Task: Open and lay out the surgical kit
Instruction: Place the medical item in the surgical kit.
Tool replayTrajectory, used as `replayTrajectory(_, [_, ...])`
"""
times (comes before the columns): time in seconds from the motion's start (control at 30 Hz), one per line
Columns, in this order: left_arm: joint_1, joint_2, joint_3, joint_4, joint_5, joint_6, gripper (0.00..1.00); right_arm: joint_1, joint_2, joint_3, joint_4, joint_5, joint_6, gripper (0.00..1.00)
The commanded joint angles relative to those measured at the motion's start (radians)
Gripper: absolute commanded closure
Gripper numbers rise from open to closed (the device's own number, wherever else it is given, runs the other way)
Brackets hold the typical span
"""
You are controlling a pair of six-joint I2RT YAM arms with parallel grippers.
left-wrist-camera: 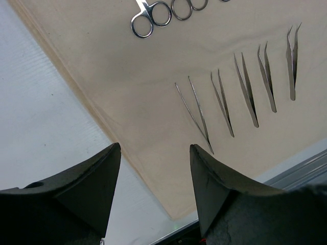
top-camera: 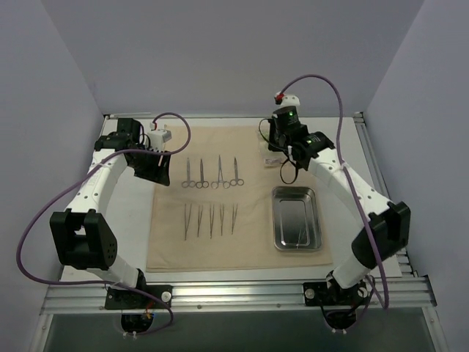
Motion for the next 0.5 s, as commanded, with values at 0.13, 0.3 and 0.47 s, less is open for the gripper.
replayTrajectory(0.13, [0.002,-0.037,0.015,-0.001,-0.008,0.008,0.35,0.004,0.420,0.302,0.113,-0.048,-0.092,1.00])
replayTrajectory(0.3, [0.002,-0.026,0.013,0.004,-0.008,0.008,0.35,-0.006,0.612,0.400,0.109,-0.037,-0.103,1.00])
replayTrajectory(0.47, [0.001,-0.017,0.012,0.007,-0.006,0.007,0.35,-0.024,0.688,0.414,0.135,-0.045,-0.057,1.00])
